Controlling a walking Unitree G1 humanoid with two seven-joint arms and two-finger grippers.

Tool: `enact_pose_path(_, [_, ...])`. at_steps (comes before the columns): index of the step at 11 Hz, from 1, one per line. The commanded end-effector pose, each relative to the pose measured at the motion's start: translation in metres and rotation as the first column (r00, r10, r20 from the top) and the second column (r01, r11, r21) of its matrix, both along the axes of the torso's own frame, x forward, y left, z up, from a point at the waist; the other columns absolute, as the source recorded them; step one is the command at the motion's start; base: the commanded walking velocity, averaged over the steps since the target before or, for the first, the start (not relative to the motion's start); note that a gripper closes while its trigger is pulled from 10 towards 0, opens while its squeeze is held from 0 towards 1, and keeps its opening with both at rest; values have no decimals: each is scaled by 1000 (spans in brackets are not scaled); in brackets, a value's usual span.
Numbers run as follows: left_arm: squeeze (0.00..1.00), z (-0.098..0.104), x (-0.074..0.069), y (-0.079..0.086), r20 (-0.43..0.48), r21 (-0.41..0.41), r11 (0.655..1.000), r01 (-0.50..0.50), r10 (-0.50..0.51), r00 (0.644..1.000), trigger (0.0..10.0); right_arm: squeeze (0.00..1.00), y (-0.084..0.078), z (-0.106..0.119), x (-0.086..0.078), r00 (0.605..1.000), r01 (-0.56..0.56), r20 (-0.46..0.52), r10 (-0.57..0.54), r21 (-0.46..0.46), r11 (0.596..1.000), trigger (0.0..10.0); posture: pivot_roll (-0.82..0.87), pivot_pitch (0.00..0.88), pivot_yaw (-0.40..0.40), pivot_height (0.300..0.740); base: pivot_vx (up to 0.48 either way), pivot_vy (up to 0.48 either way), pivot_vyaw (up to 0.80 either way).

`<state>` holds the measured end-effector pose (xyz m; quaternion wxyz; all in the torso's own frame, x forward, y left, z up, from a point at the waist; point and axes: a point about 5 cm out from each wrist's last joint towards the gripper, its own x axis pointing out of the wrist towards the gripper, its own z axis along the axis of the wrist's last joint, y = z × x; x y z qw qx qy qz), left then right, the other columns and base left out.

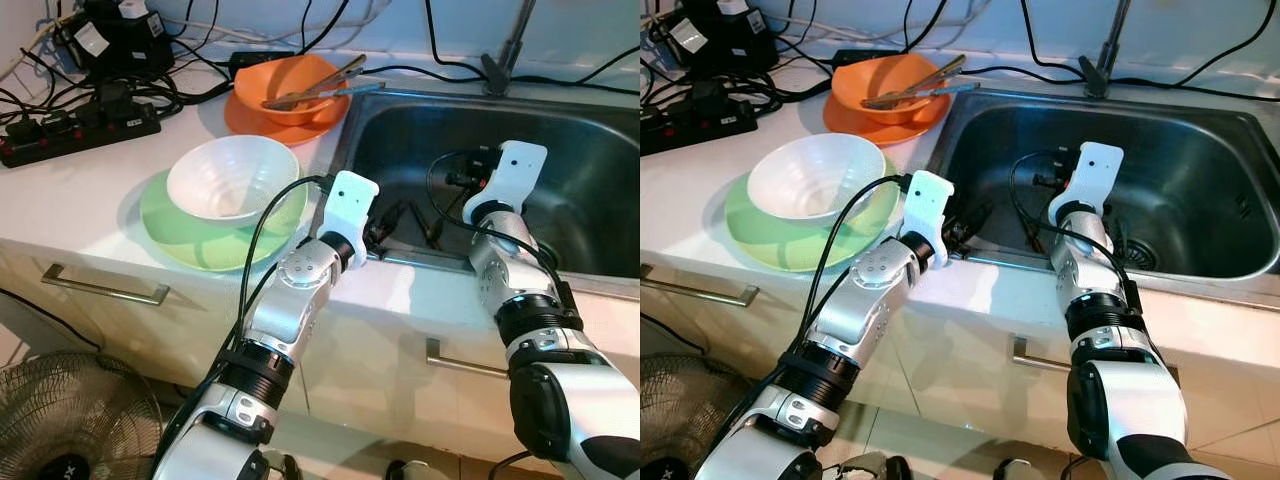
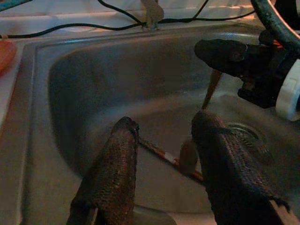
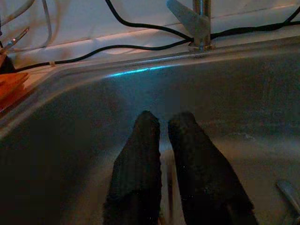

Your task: Kitchen organization

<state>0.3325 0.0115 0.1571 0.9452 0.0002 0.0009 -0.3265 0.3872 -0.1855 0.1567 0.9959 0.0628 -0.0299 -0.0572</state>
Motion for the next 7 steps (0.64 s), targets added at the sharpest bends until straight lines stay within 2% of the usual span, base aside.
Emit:
enact_pose_path(1, [0,-12,-3,-2,-50,23,1000,2,-1,999,10000,1000,5,-9,-1,999,-18,-29,18,3,1000,10000,34,89,46,740,0,0,0])
enact_pose_path(3, [0,-12,-3,-1,-47,28,1000,-5,6,999,10000,1000,7,-10,-2,999,-24,-29,25,4,1000,10000,35,93,45,740,0,0,0])
enact_pose_path(4, [0,-12,-2,-1,-45,30,999,-10,12,999,10000,0,7,-9,-1,999,-22,-23,22,1,1000,10000,35,95,45,740,0,0,0])
enact_pose_path(7, [0,-11,-2,-1,-36,31,999,-17,18,999,10000,0,9,11,2,997,-30,75,31,-10,999,10000,27,99,42,740,0,0,0])
